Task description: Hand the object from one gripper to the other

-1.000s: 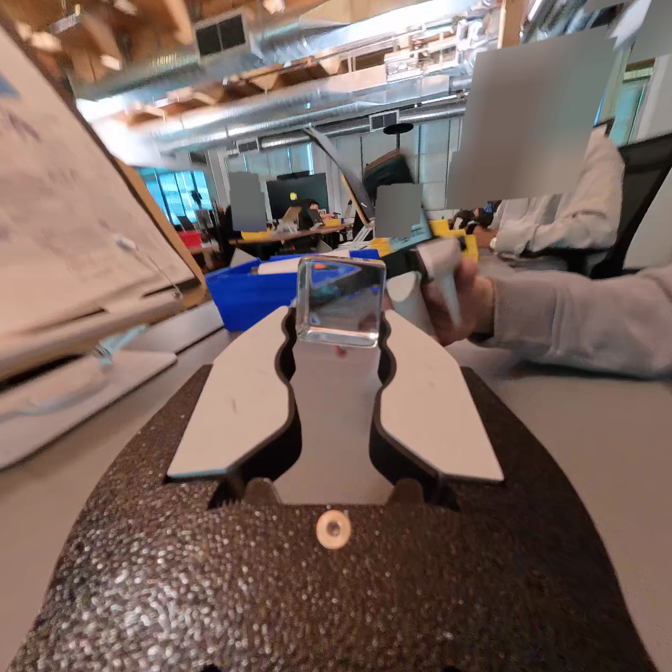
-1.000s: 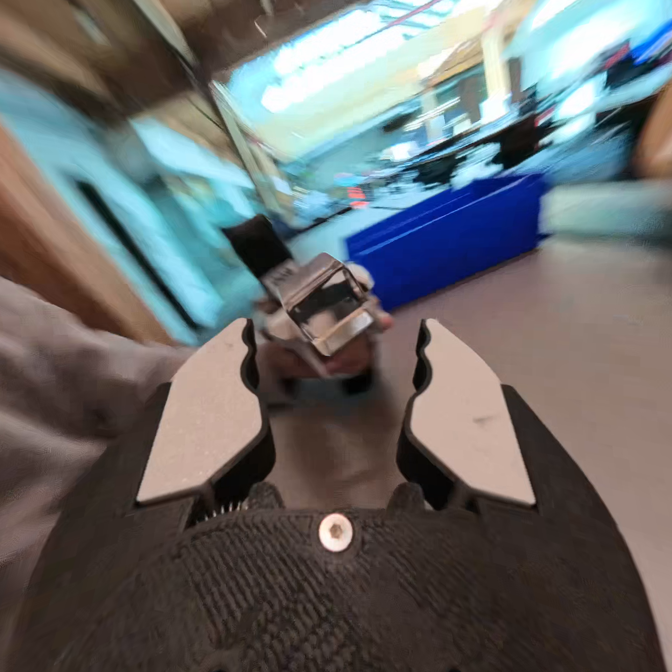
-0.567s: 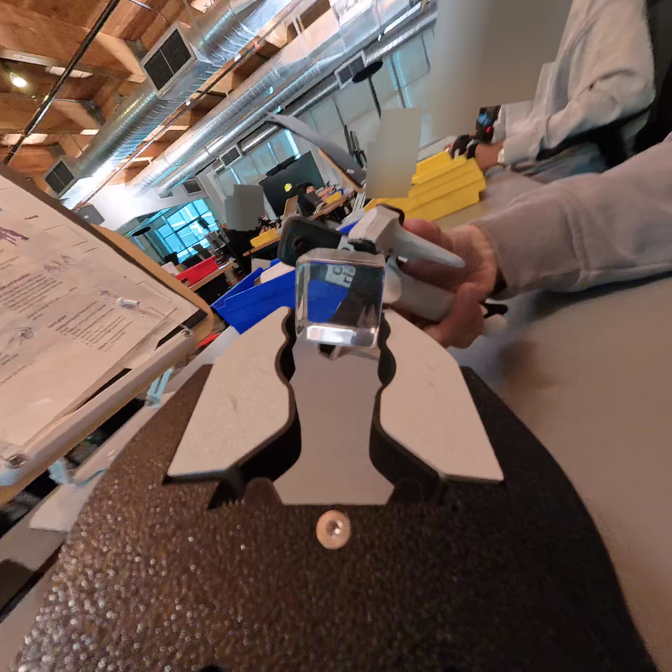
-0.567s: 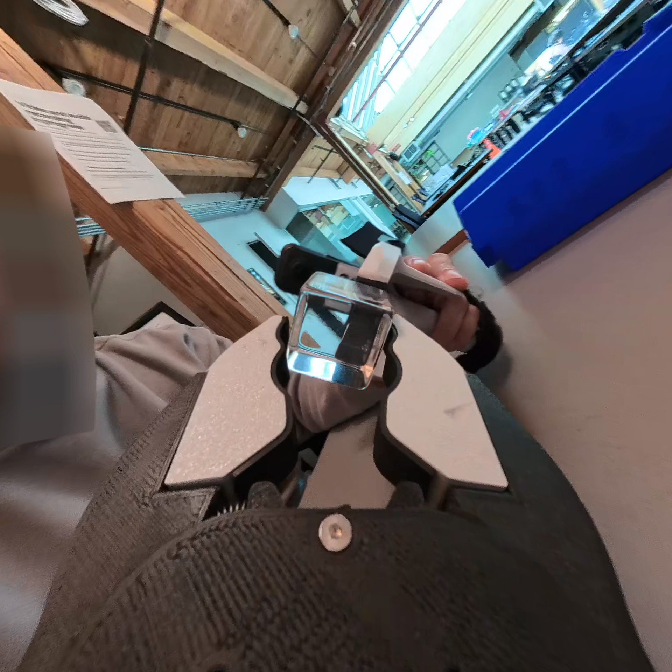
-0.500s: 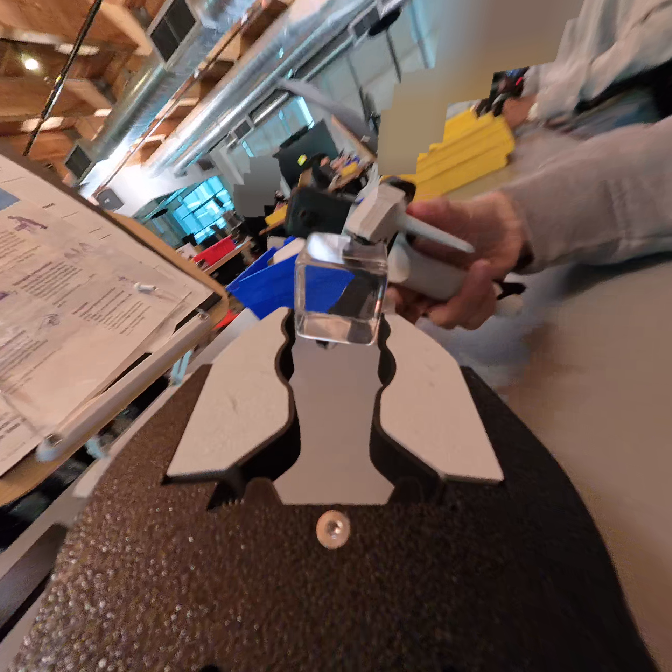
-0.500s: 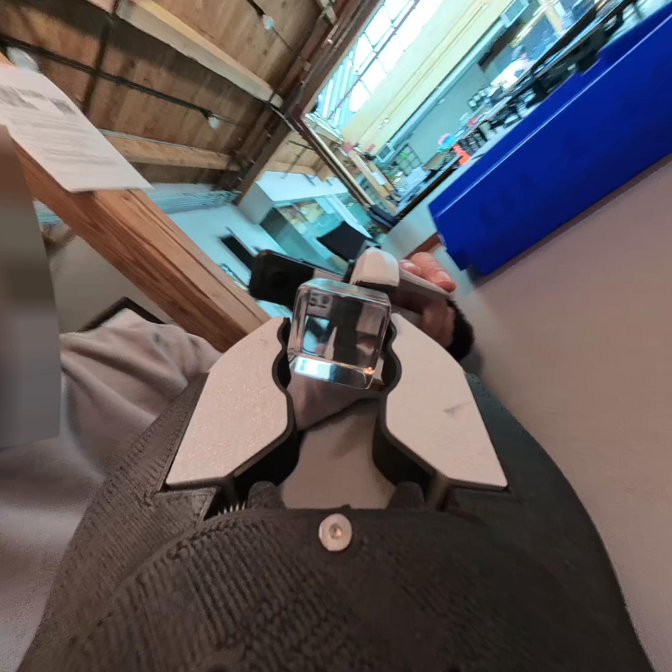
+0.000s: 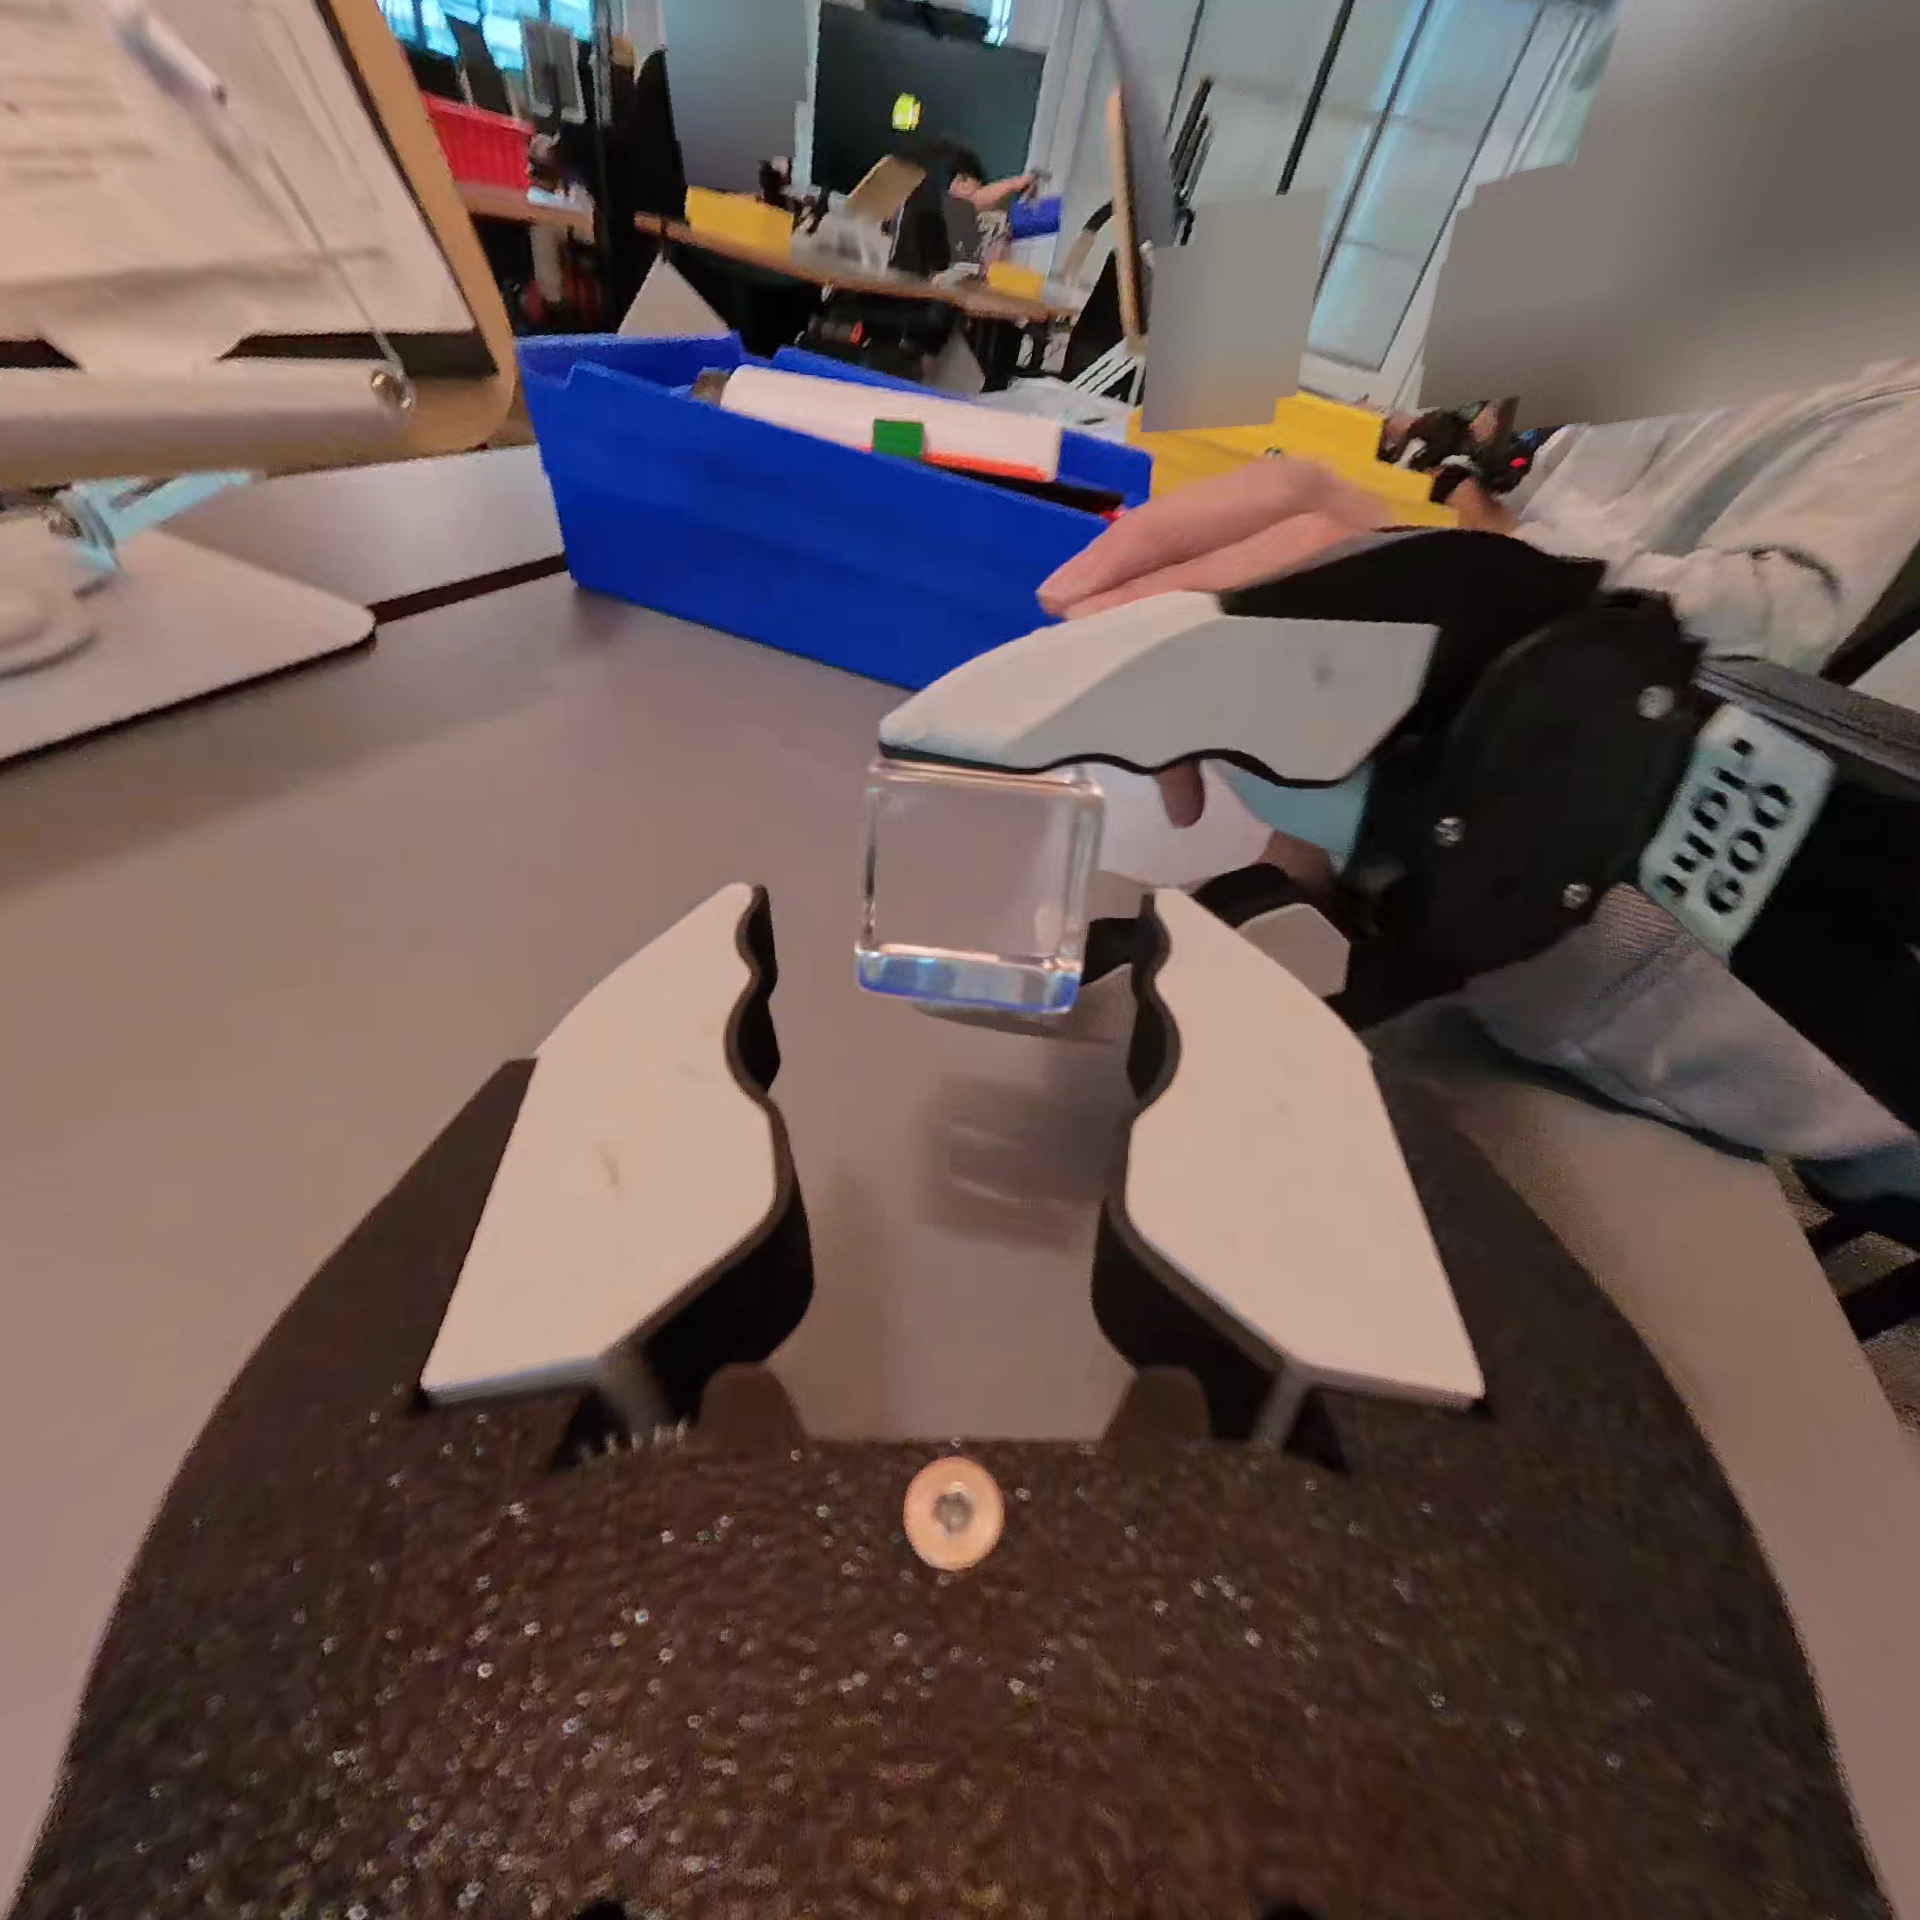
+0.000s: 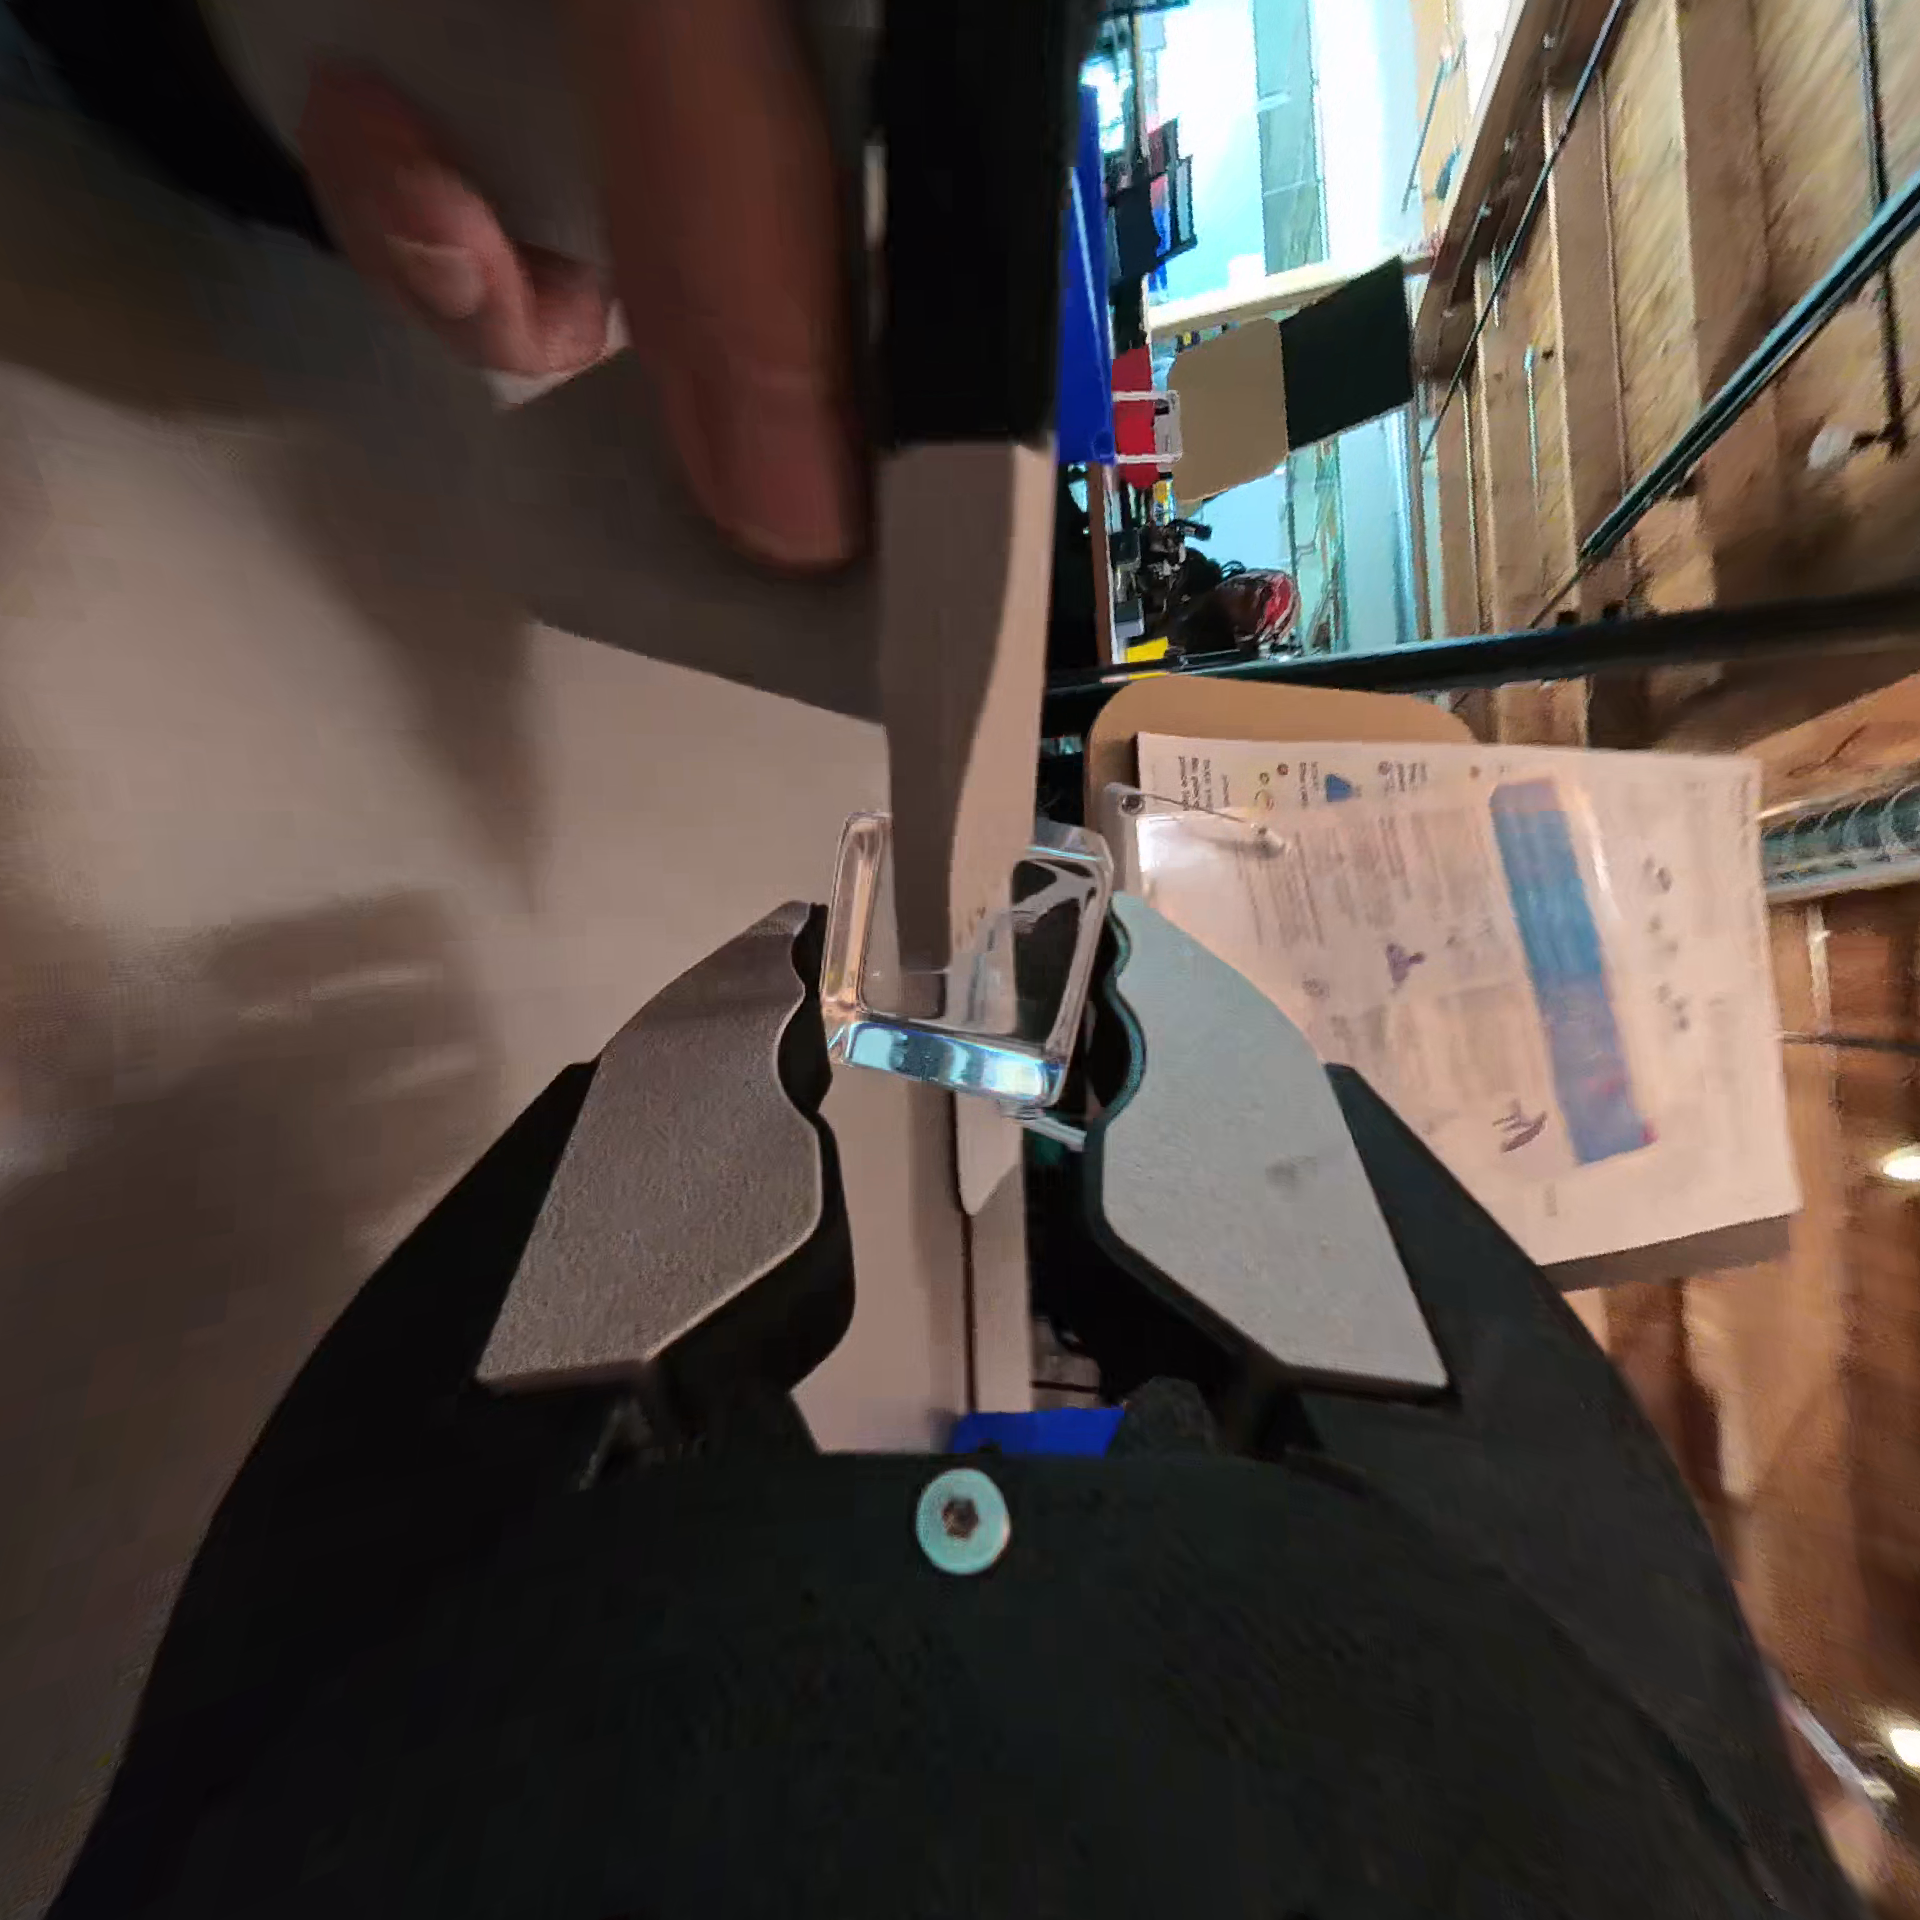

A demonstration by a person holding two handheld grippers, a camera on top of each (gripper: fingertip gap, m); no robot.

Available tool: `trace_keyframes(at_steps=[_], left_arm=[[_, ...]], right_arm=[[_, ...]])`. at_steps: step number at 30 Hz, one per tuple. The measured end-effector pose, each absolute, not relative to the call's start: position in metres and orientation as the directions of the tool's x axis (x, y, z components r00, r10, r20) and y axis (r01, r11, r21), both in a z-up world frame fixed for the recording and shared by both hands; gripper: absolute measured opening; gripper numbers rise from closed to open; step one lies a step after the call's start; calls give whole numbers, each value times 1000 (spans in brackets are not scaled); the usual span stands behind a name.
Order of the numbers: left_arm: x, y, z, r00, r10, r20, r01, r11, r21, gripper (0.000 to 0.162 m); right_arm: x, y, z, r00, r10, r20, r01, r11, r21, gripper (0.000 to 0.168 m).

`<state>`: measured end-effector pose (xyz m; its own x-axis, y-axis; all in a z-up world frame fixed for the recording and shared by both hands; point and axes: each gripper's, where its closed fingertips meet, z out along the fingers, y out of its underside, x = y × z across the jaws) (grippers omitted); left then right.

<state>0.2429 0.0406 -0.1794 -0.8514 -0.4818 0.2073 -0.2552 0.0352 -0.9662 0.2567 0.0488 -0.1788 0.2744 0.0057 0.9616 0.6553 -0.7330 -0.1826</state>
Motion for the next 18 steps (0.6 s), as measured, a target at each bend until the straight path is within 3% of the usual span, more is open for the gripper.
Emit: trace_keyframes(at_steps=[2,4,6,9,11,12,15,18], left_arm=[[242,41,-183,-857,-474,202,-259,57,-964,52],[240,40,-183,-867,-466,178,-239,75,-968,42],[239,41,-180,-878,-445,176,-232,74,-970,42],[233,43,-167,-895,-347,278,-279,-49,-959,42],[232,46,-163,-895,-291,338,-321,-106,-941,42],[232,48,-161,-896,-267,354,-330,-130,-935,41],[230,54,-156,-904,-199,378,-344,-187,-920,42],[230,57,-154,-914,-199,353,-317,-191,-929,41]], right_arm=[[257,49,-180,223,50,973,658,-745,-113,48],[257,49,-179,221,47,974,653,-749,-112,48],[252,51,-178,318,-34,947,668,-701,-250,48],[237,53,-163,635,-198,747,614,-458,-643,51],[231,52,-146,870,-245,429,381,-219,-898,66],[229,51,-138,942,-213,258,239,-112,-964,73],[225,46,-126,994,-88,-62,-55,71,-996,60],[226,49,-134,987,-52,-151,-148,65,-987,56]])
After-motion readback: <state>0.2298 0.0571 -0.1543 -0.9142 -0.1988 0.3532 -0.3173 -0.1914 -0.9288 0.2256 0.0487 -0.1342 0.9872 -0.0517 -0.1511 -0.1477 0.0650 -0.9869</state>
